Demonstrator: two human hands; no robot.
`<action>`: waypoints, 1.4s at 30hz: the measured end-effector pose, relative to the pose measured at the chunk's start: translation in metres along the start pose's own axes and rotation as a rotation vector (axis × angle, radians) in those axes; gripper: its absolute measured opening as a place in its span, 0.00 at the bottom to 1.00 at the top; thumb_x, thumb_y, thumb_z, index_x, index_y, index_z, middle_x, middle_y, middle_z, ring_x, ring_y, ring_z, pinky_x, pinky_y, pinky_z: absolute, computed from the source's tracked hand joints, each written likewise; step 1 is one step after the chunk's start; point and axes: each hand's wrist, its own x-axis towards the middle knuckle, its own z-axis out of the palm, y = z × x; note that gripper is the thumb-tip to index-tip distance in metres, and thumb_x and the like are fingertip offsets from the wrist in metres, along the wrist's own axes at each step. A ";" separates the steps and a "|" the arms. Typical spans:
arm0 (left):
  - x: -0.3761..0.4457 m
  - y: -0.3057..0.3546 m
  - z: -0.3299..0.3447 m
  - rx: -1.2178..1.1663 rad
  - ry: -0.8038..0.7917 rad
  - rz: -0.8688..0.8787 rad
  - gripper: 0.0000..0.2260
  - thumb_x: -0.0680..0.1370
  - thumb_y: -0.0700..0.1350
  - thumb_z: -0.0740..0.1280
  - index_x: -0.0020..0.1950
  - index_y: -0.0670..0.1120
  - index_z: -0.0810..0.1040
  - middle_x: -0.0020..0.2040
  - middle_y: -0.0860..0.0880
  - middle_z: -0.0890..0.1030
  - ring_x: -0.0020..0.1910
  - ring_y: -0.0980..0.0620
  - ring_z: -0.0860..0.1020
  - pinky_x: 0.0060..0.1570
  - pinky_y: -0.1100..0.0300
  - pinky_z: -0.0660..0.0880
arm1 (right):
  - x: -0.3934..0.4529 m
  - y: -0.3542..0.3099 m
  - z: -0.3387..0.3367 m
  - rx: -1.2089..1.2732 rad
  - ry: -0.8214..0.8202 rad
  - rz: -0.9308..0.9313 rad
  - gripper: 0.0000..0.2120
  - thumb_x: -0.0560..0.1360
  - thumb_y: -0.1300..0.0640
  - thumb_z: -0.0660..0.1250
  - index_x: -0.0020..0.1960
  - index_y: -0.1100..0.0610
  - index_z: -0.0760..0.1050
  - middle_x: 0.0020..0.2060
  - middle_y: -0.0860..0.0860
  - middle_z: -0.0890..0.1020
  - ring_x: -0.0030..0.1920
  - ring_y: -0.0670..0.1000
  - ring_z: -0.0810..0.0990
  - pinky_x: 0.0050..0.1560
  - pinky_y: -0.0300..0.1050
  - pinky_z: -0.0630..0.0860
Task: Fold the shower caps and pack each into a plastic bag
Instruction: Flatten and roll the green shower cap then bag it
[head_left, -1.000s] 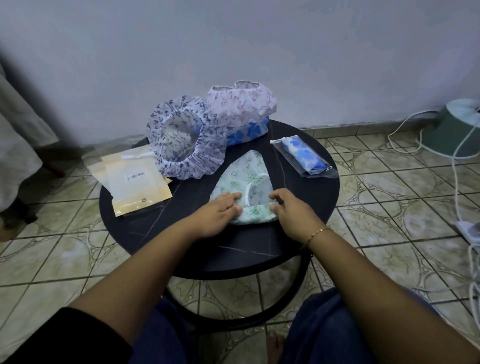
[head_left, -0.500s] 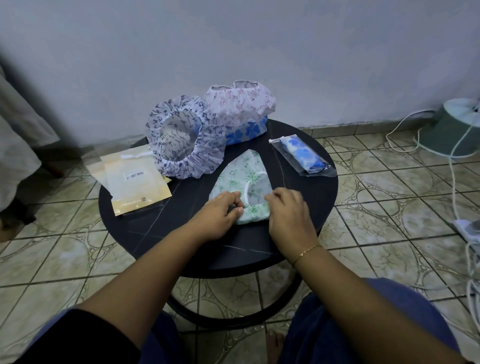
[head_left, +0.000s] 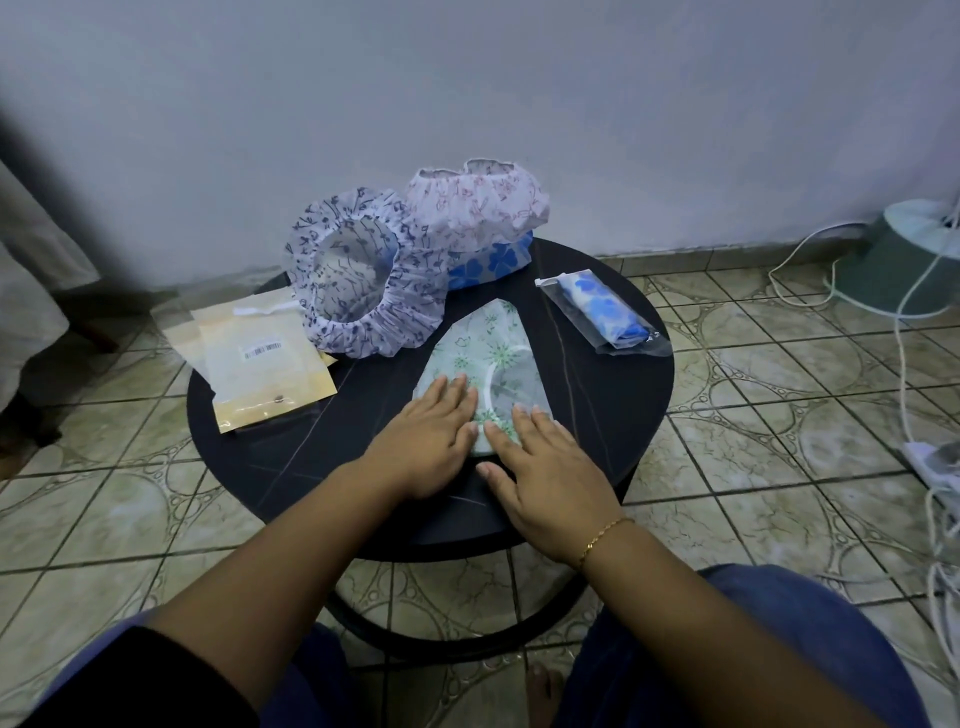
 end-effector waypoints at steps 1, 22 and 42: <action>0.000 0.000 0.000 0.021 -0.001 -0.011 0.24 0.84 0.51 0.45 0.78 0.48 0.43 0.78 0.52 0.40 0.76 0.55 0.38 0.73 0.56 0.41 | 0.000 0.001 0.000 -0.007 -0.001 -0.002 0.43 0.68 0.31 0.26 0.77 0.48 0.47 0.77 0.54 0.50 0.77 0.53 0.46 0.73 0.42 0.39; 0.003 -0.035 -0.032 -0.168 0.168 0.027 0.09 0.76 0.46 0.69 0.54 0.47 0.83 0.58 0.51 0.76 0.57 0.56 0.73 0.56 0.68 0.67 | 0.014 0.009 -0.039 -0.194 -0.073 -0.199 0.21 0.76 0.53 0.58 0.69 0.45 0.65 0.59 0.49 0.73 0.60 0.53 0.70 0.60 0.49 0.61; 0.009 -0.028 -0.057 -0.545 -0.161 -0.096 0.09 0.68 0.52 0.77 0.41 0.48 0.81 0.39 0.50 0.81 0.39 0.57 0.75 0.43 0.65 0.71 | 0.062 0.026 -0.050 0.513 -0.149 0.091 0.07 0.73 0.60 0.65 0.50 0.53 0.77 0.44 0.46 0.79 0.47 0.48 0.77 0.50 0.40 0.73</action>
